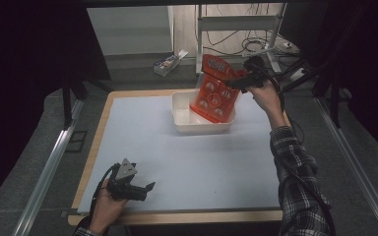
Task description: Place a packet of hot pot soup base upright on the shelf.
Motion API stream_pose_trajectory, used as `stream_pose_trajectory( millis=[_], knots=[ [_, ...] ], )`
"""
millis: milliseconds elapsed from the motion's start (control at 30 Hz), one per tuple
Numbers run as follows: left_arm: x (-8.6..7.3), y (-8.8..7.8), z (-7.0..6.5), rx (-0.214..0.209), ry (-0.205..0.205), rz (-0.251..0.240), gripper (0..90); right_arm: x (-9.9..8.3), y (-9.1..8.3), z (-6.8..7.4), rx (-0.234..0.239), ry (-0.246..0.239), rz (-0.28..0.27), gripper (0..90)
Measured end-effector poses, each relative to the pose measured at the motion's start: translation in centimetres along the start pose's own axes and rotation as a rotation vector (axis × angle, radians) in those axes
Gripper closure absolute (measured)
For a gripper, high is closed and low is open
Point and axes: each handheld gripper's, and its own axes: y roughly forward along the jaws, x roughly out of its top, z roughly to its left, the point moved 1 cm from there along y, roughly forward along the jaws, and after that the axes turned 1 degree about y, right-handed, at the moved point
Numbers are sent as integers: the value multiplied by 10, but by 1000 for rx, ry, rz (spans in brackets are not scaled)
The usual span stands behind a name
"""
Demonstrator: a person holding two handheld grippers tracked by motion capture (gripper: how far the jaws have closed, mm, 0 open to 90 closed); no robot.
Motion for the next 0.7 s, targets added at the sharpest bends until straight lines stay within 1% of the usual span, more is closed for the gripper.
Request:
stream_pose_trajectory(
  millis=[433,700],
  knots=[
    [0,0,-1,2,5,0,35,-11,-14,4,-1,-7,-12,0],
    [0,1,-1,3,8,2,35,-19,-24,6,-14,-9,-19,0]
  ],
)
